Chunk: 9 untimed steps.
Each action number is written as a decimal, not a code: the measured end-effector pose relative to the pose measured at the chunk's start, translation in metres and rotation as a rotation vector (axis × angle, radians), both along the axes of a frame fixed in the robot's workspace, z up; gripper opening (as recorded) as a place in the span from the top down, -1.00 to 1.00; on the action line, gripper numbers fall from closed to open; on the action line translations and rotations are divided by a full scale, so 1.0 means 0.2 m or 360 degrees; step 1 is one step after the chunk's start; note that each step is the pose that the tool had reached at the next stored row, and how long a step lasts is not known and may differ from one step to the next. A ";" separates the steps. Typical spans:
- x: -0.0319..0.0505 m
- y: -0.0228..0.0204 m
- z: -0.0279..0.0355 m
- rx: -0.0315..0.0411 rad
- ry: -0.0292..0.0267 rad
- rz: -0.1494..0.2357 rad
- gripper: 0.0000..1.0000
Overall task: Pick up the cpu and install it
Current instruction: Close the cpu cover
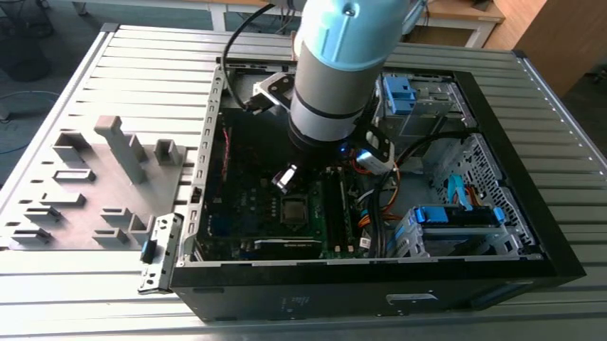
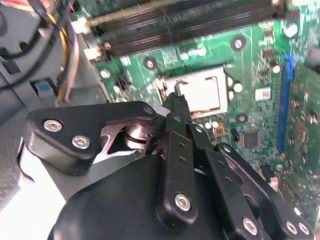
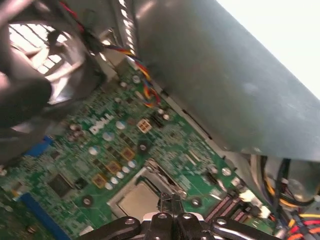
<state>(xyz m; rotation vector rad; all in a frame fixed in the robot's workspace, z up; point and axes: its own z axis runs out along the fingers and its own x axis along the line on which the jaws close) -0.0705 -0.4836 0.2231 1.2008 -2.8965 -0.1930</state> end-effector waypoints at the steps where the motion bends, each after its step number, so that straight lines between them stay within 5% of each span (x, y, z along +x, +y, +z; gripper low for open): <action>1: -0.013 -0.006 0.000 0.0000 -0.00005 0.0000 0.79; 9: -0.031 -0.087 -0.004 -0.0003 -0.00005 0.0000 0.79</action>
